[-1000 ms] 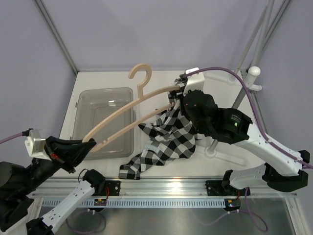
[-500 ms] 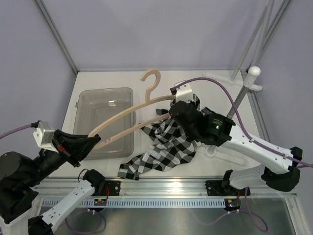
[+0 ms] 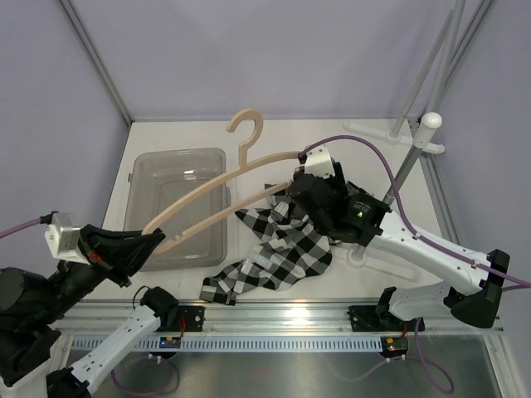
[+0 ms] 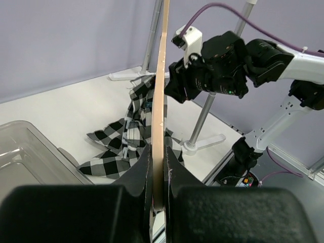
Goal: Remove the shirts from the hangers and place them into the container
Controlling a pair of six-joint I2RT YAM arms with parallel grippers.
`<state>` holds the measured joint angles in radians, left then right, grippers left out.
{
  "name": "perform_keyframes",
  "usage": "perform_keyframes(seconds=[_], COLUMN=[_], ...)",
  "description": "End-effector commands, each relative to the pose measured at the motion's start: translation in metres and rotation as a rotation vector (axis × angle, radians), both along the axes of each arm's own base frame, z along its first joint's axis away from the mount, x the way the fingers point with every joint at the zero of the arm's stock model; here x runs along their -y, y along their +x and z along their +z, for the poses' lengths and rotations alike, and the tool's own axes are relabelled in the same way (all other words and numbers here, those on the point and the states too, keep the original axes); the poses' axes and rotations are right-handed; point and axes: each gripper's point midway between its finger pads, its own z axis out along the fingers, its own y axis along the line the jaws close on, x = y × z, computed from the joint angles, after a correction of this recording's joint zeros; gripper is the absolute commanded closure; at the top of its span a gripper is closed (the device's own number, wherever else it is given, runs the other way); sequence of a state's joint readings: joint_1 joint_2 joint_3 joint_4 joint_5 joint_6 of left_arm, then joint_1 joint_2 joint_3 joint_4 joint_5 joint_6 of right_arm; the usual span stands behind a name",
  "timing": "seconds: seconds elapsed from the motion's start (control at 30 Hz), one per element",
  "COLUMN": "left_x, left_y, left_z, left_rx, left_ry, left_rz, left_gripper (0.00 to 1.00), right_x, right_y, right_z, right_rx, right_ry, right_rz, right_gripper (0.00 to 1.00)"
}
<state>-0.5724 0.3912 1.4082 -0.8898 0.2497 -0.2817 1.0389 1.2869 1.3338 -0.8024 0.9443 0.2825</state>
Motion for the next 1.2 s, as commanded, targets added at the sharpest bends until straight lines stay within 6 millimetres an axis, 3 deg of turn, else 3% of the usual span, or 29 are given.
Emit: perform_keyframes(seconds=[0.0, 0.03, 0.1, 0.13, 0.2, 0.3, 0.37, 0.43, 0.47, 0.53, 0.57, 0.6, 0.63, 0.67, 0.73, 0.83, 1.03, 1.17], left_x=[0.019, 0.024, 0.034, 0.044, 0.054, 0.067, 0.070, 0.081, 0.080, 0.094, 0.098, 0.110, 0.116, 0.121, 0.138, 0.163, 0.195, 0.215], left_y=[0.013, 0.021, 0.032, 0.045, 0.056, 0.080, 0.085, 0.101, 0.102, 0.117, 0.115, 0.131, 0.136, 0.142, 0.156, 0.169, 0.185, 0.176], left_z=[0.001, -0.002, -0.002, -0.014, -0.018, -0.015, 0.001, 0.006, 0.021, 0.025, 0.042, 0.039, 0.041, 0.043, 0.045, 0.039, 0.011, 0.007], left_rx=[0.009, -0.004, 0.003, -0.034, -0.048, -0.034, -0.006, -0.008, 0.021, 0.000, 0.034, 0.005, 0.000, -0.004, -0.017, -0.047, -0.117, -0.115], left_ry=[-0.018, -0.009, -0.013, 0.010, 0.024, 0.038, 0.037, 0.069, 0.070, 0.093, 0.078, 0.098, 0.105, 0.113, 0.119, 0.127, 0.130, 0.115], left_rz=[-0.049, -0.054, -0.069, -0.072, -0.090, -0.082, -0.080, -0.086, -0.082, -0.104, -0.131, -0.140, -0.152, -0.163, -0.207, -0.301, -0.424, -0.587], left_gripper=[1.00, 1.00, 1.00, 1.00, 1.00, 1.00, 1.00, 1.00, 1.00, 1.00, 1.00, 1.00, 1.00, 1.00, 1.00, 1.00, 1.00, 1.00], right_x=[-0.009, -0.011, -0.011, -0.011, -0.009, -0.011, -0.019, -0.027, -0.033, -0.042, -0.048, -0.051, -0.058, -0.060, -0.070, -0.080, -0.099, -0.098], right_y=[-0.002, -0.004, -0.008, -0.011, -0.017, -0.033, -0.051, -0.065, -0.077, -0.090, -0.100, -0.105, -0.110, -0.115, -0.126, -0.141, -0.166, -0.169], right_z=[0.022, 0.022, 0.017, 0.020, 0.014, 0.016, 0.009, -0.004, -0.009, -0.025, -0.035, -0.043, -0.056, -0.063, -0.085, -0.102, -0.111, -0.114], right_rx=[0.031, 0.022, 0.006, 0.019, -0.003, 0.007, -0.002, -0.026, -0.041, -0.074, -0.090, -0.107, -0.123, -0.134, -0.160, -0.181, -0.210, -0.216], right_ry=[0.107, 0.103, 0.062, 0.045, -0.021, -0.024, 0.002, 0.039, 0.039, 0.058, 0.034, 0.026, 0.016, -0.001, -0.035, -0.051, -0.003, 0.009], right_rz=[0.047, 0.059, 0.052, 0.044, 0.037, 0.040, 0.082, 0.106, 0.142, 0.163, 0.187, 0.192, 0.188, 0.188, 0.195, 0.192, 0.232, 0.217], right_gripper=[0.33, 0.15, 0.02, 0.01, 0.01, 0.00, 0.03, 0.12, 0.16, 0.36, 0.49, 0.77, 0.94, 1.00, 1.00, 1.00, 1.00, 1.00])
